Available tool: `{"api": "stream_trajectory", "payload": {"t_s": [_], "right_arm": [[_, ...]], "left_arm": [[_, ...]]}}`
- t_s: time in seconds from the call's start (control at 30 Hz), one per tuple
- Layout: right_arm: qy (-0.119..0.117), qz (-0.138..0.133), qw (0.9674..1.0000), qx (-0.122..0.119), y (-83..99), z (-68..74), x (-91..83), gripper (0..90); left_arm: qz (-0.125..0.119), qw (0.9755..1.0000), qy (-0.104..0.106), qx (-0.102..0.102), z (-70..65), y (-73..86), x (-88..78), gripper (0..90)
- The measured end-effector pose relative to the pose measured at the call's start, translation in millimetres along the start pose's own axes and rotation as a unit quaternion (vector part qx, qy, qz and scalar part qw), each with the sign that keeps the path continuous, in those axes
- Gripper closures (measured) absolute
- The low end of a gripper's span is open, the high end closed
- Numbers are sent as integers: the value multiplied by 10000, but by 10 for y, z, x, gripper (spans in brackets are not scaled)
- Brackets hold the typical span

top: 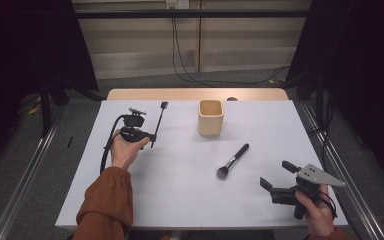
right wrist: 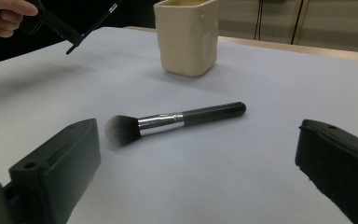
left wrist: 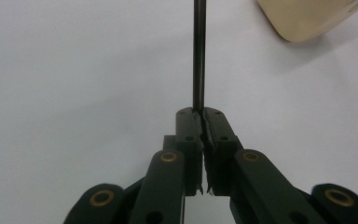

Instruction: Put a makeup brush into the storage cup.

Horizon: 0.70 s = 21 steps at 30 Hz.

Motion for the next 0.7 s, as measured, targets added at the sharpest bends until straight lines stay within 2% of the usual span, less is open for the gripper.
{"api": "stream_trajectory", "payload": {"t_s": [0.03,0.13,0.3,0.47,0.53,0.57,0.6,0.7], "right_arm": [[6,-10,10000,19,-1,0,-1,0],[-27,1,10000,31,-1,3,1,0],[-77,12,10000,38,-2,17,2,0],[-72,8,10000,28,-1,11,1,0],[-88,4,10000,26,-2,14,0,0],[-95,5,10000,18,-2,14,0,0],[-96,1,10000,22,-3,15,1,0],[-77,-14,10000,42,-7,13,-3,0]], "left_arm": [[-152,9999,59,38,-22,14,-20,858],[-373,9992,90,113,-37,26,-45,858],[-818,9961,162,295,-53,45,-103,857],[-1113,9928,191,412,-67,68,-152,858],[-1231,9913,234,415,-92,67,-163,857],[-1231,9913,234,415,-92,67,-163,858],[-1286,9905,342,345,-114,73,-176,857],[-1438,9882,376,383,-146,78,-204,858]]}}
Point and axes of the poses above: each handheld gripper's, and its own axes: x roughly forward along the jaws, y roughly out of its underside, z roughly to its left, the point moved 4 cm from there along x, roughly forward along the jaws, and after that the axes turned 6 degrees about -z, right-handed, at the moved point
